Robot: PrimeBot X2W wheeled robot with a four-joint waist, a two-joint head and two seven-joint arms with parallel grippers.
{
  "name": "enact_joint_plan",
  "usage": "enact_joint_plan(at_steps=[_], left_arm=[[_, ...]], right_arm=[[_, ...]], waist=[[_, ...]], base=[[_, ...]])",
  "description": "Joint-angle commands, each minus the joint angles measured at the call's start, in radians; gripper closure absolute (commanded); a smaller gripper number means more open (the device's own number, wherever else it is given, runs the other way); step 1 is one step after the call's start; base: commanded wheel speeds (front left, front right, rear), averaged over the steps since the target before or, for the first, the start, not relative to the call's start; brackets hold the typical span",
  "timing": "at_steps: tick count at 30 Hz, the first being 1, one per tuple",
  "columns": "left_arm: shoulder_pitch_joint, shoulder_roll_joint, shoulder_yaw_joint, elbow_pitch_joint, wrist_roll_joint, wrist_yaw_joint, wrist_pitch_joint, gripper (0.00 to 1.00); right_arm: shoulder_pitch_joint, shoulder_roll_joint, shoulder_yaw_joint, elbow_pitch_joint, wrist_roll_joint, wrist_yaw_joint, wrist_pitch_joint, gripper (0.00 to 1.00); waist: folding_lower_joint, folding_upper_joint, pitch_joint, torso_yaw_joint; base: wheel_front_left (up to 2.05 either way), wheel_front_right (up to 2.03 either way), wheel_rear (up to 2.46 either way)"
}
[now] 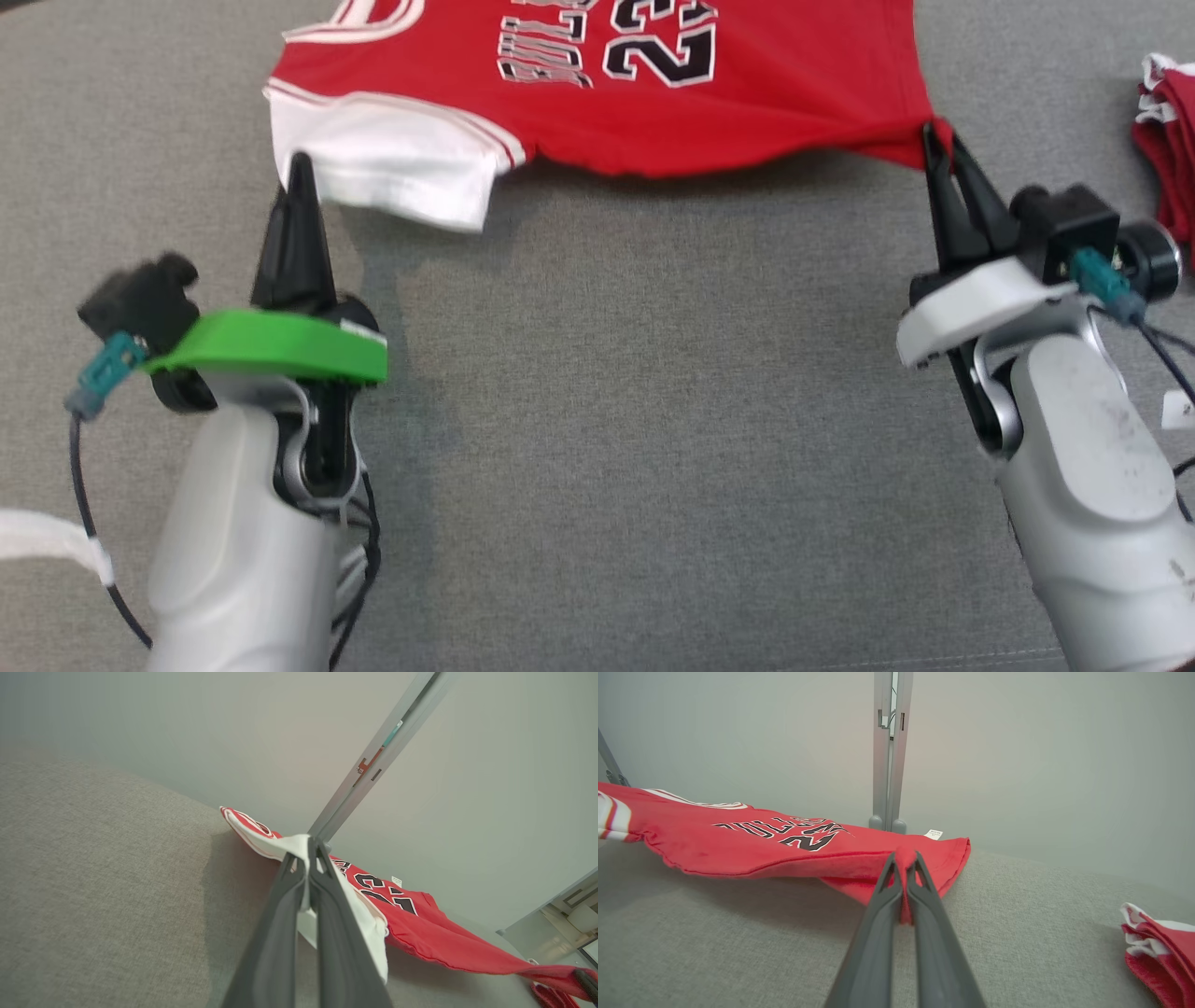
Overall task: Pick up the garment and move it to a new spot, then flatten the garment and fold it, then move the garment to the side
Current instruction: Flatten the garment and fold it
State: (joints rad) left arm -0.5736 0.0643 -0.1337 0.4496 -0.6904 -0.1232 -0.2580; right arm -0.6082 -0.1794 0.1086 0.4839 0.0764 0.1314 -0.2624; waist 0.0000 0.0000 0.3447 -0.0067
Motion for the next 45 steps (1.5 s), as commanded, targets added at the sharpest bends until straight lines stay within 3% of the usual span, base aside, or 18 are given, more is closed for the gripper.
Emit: enact_joint_plan(at_steps=[1,6,14,25,31,41,45], left_arm=[[0.07,0.002,-0.009,-0.031,-0.013,-0.004,0.001,1.0],[0.288,0.001,-0.036,-0.144,-0.016,0.016,0.013,1.0],[0.583,0.006,-0.074,-0.37,-0.009,0.094,0.063,1.0],[0.781,0.041,-0.079,-0.656,-0.024,0.192,0.175,1.0],[0.793,0.034,-0.084,-0.639,-0.042,0.202,0.191,1.0],[0.712,0.026,-0.096,-0.519,-0.059,0.175,0.178,1.0],[0.648,0.033,-0.105,-0.477,-0.048,0.174,0.2,1.0]], right_arm=[[0.062,-0.001,-0.008,-0.029,0.015,-0.002,-0.003,1.0],[0.244,0.025,-0.036,-0.125,0.028,-0.002,-0.003,1.0],[0.527,0.077,-0.105,-0.299,0.014,-0.002,-0.003,1.0],[0.81,0.11,-0.15,-0.531,0.005,-0.002,0.078,1.0],[0.81,0.115,-0.119,-0.487,-0.001,-0.002,0.094,1.0],[0.725,0.077,-0.053,-0.28,0.033,-0.002,0.055,1.0],[0.69,0.069,-0.049,-0.223,0.039,-0.002,0.086,1.0]], waist=[[0.0,0.0,-0.116,0.01],[0.0,0.0,-0.195,0.019],[0.0,0.0,-0.292,0.046],[0.0,0.0,-0.32,0.061],[0.0,0.0,-0.305,0.049],[0.0,0.0,-0.284,0.037],[0.0,0.0,-0.275,0.031]], base=[[0.0,0.0,0.0],[0.0,0.0,0.0],[0.0,0.0,0.0],[0.0,0.0,0.0],[0.0,0.0,0.0],[0.0,0.0,0.0],[0.0,0.0,0.0]])
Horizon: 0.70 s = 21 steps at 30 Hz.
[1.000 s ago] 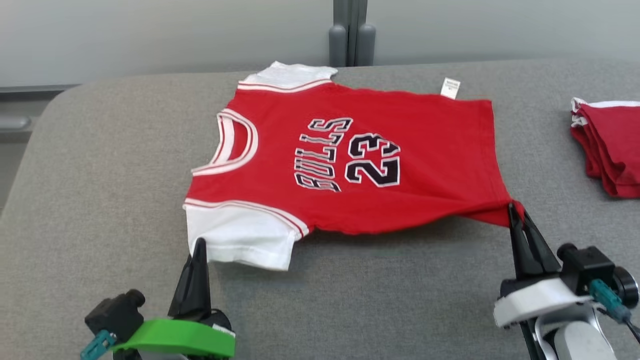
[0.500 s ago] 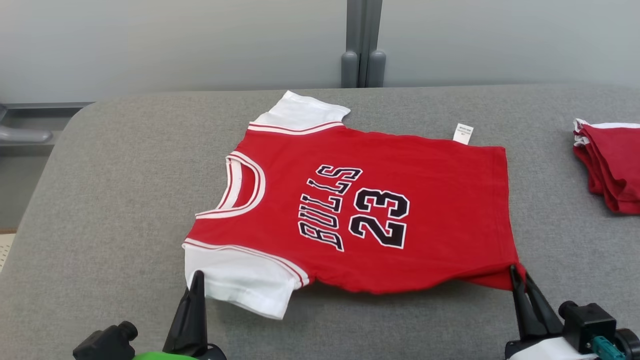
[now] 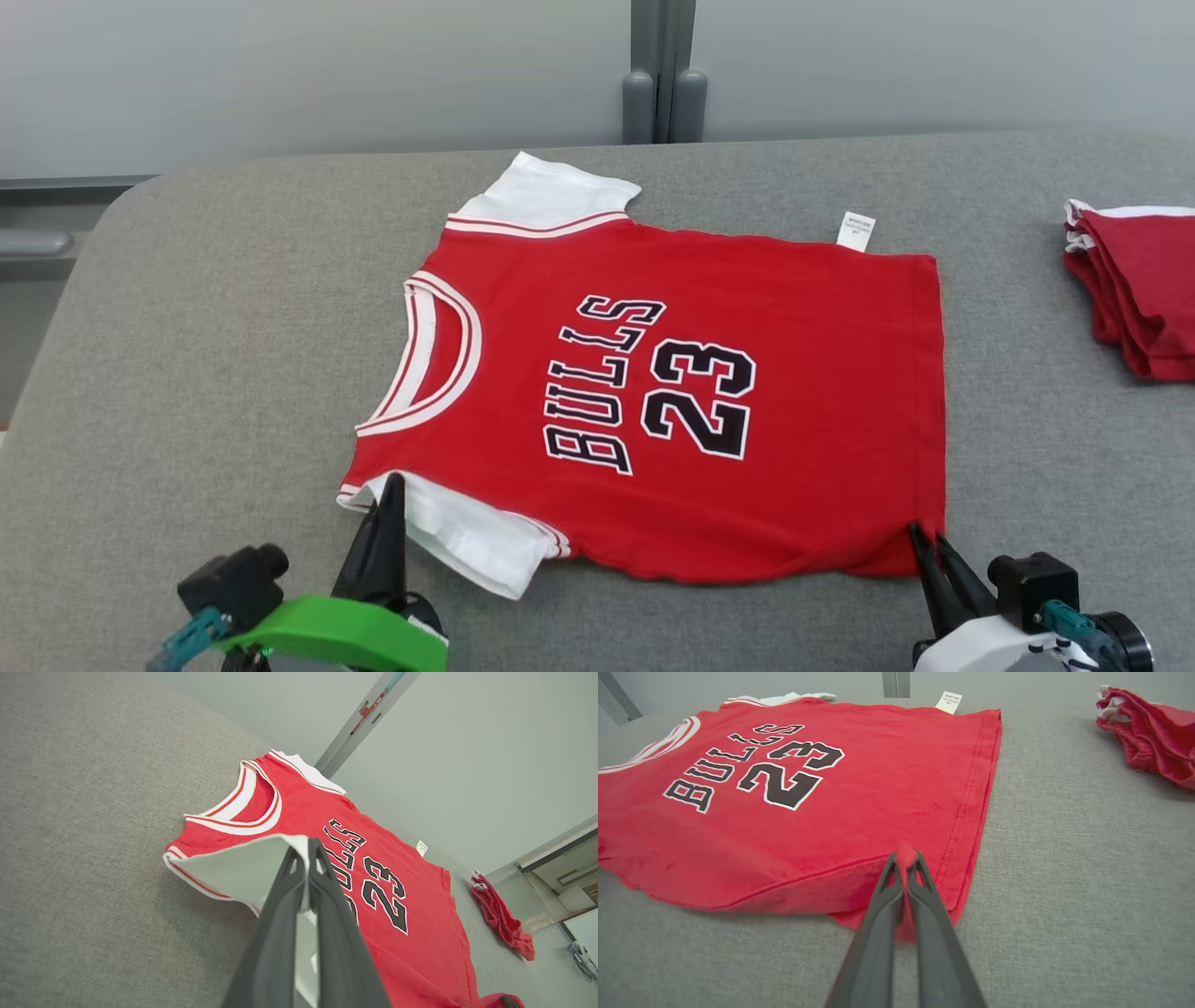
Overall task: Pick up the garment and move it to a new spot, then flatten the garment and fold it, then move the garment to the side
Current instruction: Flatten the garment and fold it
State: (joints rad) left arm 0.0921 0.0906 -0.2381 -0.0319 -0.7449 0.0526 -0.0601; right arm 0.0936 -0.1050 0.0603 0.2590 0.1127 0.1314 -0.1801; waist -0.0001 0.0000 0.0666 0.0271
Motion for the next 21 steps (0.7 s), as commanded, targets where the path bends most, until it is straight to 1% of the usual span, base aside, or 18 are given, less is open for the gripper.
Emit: enact_joint_plan(at_steps=[1,4,13,16,21], left_arm=[[-0.044,0.013,-0.004,0.021,0.017,0.005,0.012,1.0],[-0.119,0.015,-0.009,0.065,0.036,0.023,0.04,1.0],[-0.319,0.029,-0.037,0.19,0.095,0.079,0.127,1.0],[-0.385,0.031,-0.044,0.241,0.11,0.071,0.126,1.0],[-0.486,0.024,-0.058,0.338,0.128,0.051,0.104,1.0]], right_arm=[[-0.03,-0.009,0.002,0.013,0.001,-0.002,0.019,1.0],[-0.078,-0.008,-0.004,0.013,-0.001,-0.002,0.071,1.0],[-0.182,-0.015,-0.039,-0.039,-0.03,-0.002,0.22,1.0],[-0.216,-0.018,-0.044,-0.041,-0.037,-0.002,0.259,1.0],[-0.246,-0.024,-0.033,-0.039,-0.028,-0.002,0.291,1.0]], waist=[[0.0001,0.0,0.008,-0.006],[0.0001,0.0,0.019,-0.019],[0.0001,0.0,0.062,-0.038],[0.0001,0.0,0.082,-0.041],[0.0001,0.0,0.112,-0.045]], base=[[0.0,0.0,0.0],[0.0,0.0,0.0],[0.0,0.0,0.0],[0.0,0.0,0.0],[0.0,0.0,0.0]])
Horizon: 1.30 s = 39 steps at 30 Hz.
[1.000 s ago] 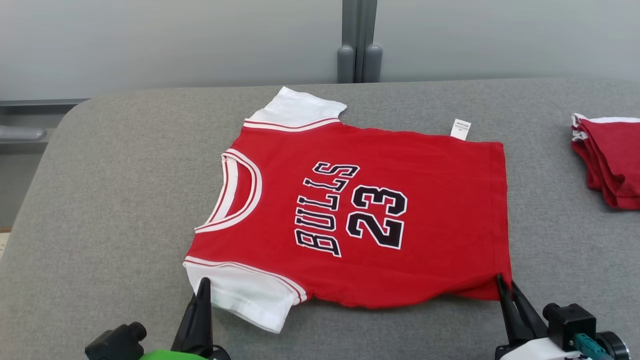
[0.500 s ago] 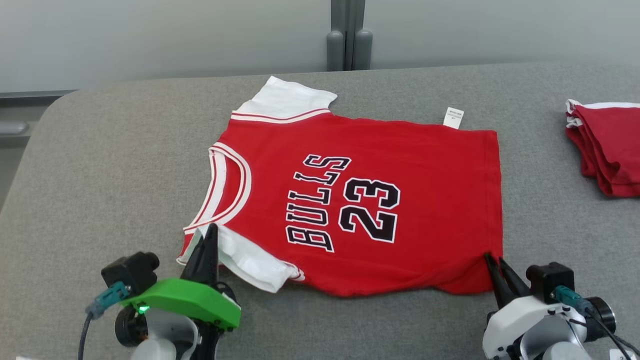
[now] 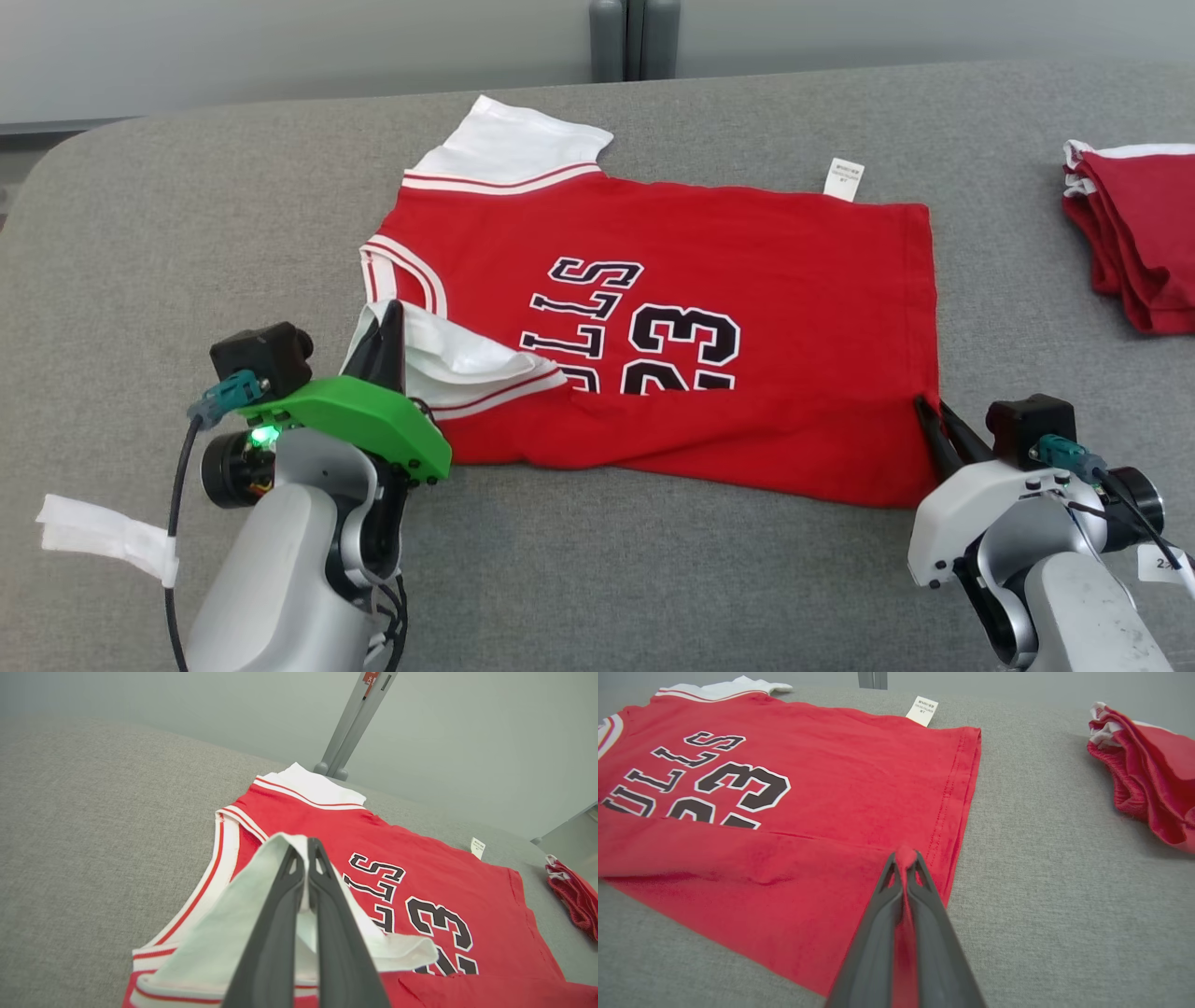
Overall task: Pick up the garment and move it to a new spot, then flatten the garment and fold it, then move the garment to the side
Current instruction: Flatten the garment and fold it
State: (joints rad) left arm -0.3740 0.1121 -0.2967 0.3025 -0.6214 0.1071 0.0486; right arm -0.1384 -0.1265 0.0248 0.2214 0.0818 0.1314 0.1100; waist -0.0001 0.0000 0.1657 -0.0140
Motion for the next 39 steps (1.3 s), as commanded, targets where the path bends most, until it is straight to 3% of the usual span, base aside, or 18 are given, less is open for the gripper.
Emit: enact_joint_plan(at_steps=[1,14,15,16,17,19,21,22,31,39], left_arm=[[-0.041,0.0,-0.001,0.028,0.006,-0.008,-0.012,1.0],[-0.224,-0.026,-0.011,0.318,0.016,-0.064,-0.134,1.0],[-0.237,-0.029,-0.017,0.344,0.018,-0.067,-0.137,1.0],[-0.248,-0.031,-0.021,0.364,0.02,-0.072,-0.136,1.0],[-0.264,-0.033,-0.023,0.386,0.02,-0.074,-0.145,1.0],[-0.294,-0.035,-0.024,0.427,0.023,-0.074,-0.158,1.0],[-0.316,-0.039,-0.03,0.467,0.028,-0.074,-0.171,0.46],[-0.324,-0.04,-0.033,0.483,0.03,-0.075,-0.179,0.0],[-0.363,-0.046,-0.069,0.55,0.04,-0.133,-0.253,0.0],[-0.312,0.004,-0.092,0.518,0.043,-0.142,-0.19,0.0]], right_arm=[[-0.018,-0.003,0.006,-0.002,0.004,-0.002,0.002,1.0],[-0.064,0.004,0.036,0.032,0.001,-0.002,-0.012,1.0],[-0.067,0.006,0.037,0.035,-0.001,-0.002,-0.011,0.89],[-0.07,0.008,0.037,0.035,-0.003,-0.002,-0.01,0.64],[-0.073,0.01,0.036,0.032,-0.005,-0.002,-0.015,0.0],[-0.078,0.013,0.03,0.026,-0.012,-0.002,-0.022,0.0],[-0.075,0.019,0.024,0.022,-0.019,-0.002,-0.022,0.0],[-0.073,0.022,0.02,0.017,-0.024,-0.002,-0.024,0.0],[-0.03,0.034,-0.014,-0.087,-0.048,-0.002,0.008,0.0],[0.051,0.025,-0.058,-0.23,-0.069,-0.002,0.088,0.0]], waist=[[0.0001,0.0,0.019,-0.006],[0.0001,0.0,0.059,-0.048],[0.0001,0.0,0.06,-0.05],[0.0001,0.0,0.061,-0.052],[0.0001,0.0,0.062,-0.054],[0.0001,0.0,0.064,-0.058],[0.0001,0.0,0.063,-0.061],[0.0001,0.0,0.063,-0.062],[0.0001,0.0,0.051,-0.054],[0.0001,0.0,0.008,-0.016]], base=[[0.0,0.0,0.0],[0.0,0.0,0.0],[0.0,0.0,0.0],[0.0,0.0,0.0],[0.0,0.0,0.0],[0.0,0.0,0.0],[0.0,0.0,0.0],[0.0,0.0,0.0],[0.0,0.0,0.0],[0.0,0.0,0.0]])
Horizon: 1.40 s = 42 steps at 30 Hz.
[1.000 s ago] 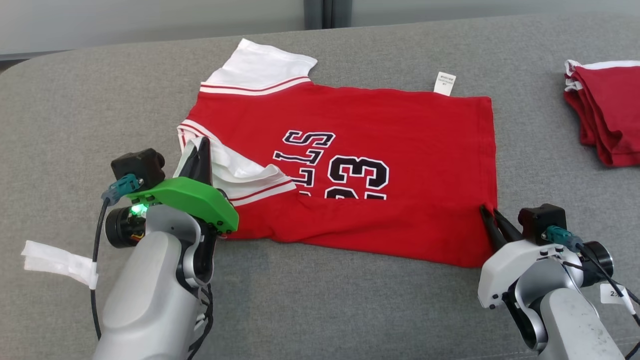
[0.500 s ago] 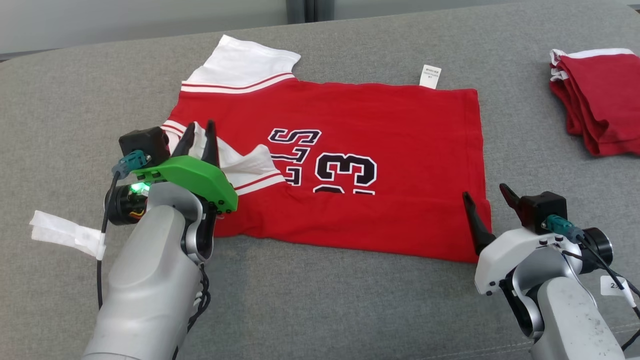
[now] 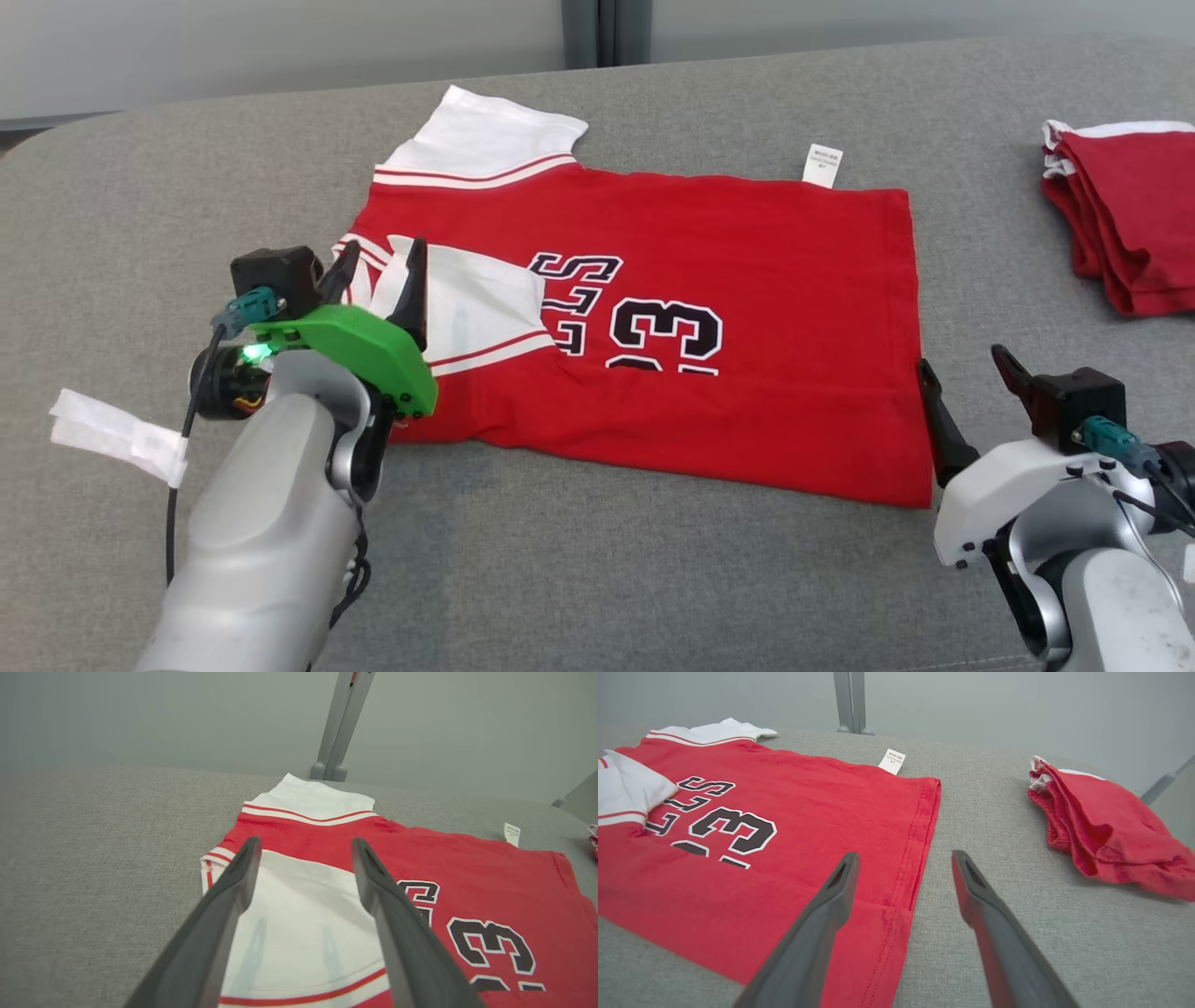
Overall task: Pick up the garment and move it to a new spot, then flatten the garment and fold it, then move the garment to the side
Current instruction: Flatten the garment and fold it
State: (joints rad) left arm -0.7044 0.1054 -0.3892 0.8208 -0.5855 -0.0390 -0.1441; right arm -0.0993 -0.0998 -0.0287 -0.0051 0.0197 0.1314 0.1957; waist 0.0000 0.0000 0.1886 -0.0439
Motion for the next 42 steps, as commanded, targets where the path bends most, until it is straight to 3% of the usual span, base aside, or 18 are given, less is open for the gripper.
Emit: enact_joint_plan(at_steps=[1,9,14,22,23,24,25,26,27,40,41,42], left_arm=[[0.034,0.023,0.0,-0.015,0.002,0.006,0.026,0.0],[0.201,0.13,-0.001,-0.157,-0.034,0.071,0.262,0.0],[0.301,0.15,0.052,-0.256,-0.125,0.122,0.386,0.0],[0.336,0.144,0.126,-0.305,-0.204,0.186,0.43,0.0],[0.338,0.144,0.129,-0.31,-0.206,0.188,0.431,0.09],[0.341,0.145,0.129,-0.313,-0.207,0.19,0.432,0.27],[0.345,0.146,0.129,-0.317,-0.209,0.19,0.432,0.62],[0.348,0.145,0.13,-0.322,-0.212,0.189,0.432,0.76],[0.352,0.143,0.131,-0.328,-0.214,0.186,0.429,1.0],[0.379,0.133,0.12,-0.42,-0.202,0.184,0.382,1.0],[0.379,0.131,0.117,-0.425,-0.201,0.184,0.38,1.0],[0.379,0.129,0.115,-0.429,-0.2,0.184,0.38,1.0]], right_arm=[[0.026,0.0,-0.01,-0.025,-0.007,-0.002,0.015,0.0],[0.142,0.021,-0.039,-0.152,0.0,-0.002,0.106,0.0],[0.185,0.036,-0.033,-0.19,0.013,-0.002,0.141,0.0],[0.192,0.044,-0.042,-0.178,0.032,-0.002,0.148,0.0],[0.194,0.045,-0.046,-0.17,0.036,-0.002,0.146,0.0],[0.195,0.046,-0.05,-0.162,0.042,-0.002,0.145,0.0],[0.196,0.046,-0.053,-0.152,0.049,-0.002,0.141,0.0],[0.195,0.047,-0.055,-0.144,0.055,-0.002,0.138,0.0],[0.194,0.048,-0.058,-0.13,0.059,-0.002,0.136,0.0],[0.065,0.049,-0.026,0.171,0.147,-0.002,0.075,0.0],[0.05,0.049,-0.016,0.201,0.154,-0.002,0.074,0.14],[0.04,0.048,-0.009,0.225,0.15,-0.002,0.078,0.44]], waist=[[0.0,0.0,-0.022,0.02],[0.0,0.0,-0.055,0.049],[0.0,0.0,-0.036,0.028],[0.0,0.0,0.006,-0.029],[0.0,0.0,0.008,-0.033],[0.0,0.0,0.01,-0.036],[0.0,0.0,0.011,-0.038],[0.0,0.0,0.011,-0.04],[0.0,0.0,0.011,-0.041],[0.0,0.0,0.015,0.013],[0.0,0.0,0.016,0.017],[0.0,0.0,0.016,0.021]], base=[[0.0,0.0,0.0],[0.0,0.0,0.0],[0.0,0.0,0.0],[0.0,0.0,0.0],[0.0,0.0,0.0],[0.0,0.0,0.0],[0.0,0.0,0.0],[0.0,0.0,0.0],[0.0,0.0,0.0],[0.0,0.0,0.0],[0.0,0.0,0.0],[0.0,0.0,0.0]])
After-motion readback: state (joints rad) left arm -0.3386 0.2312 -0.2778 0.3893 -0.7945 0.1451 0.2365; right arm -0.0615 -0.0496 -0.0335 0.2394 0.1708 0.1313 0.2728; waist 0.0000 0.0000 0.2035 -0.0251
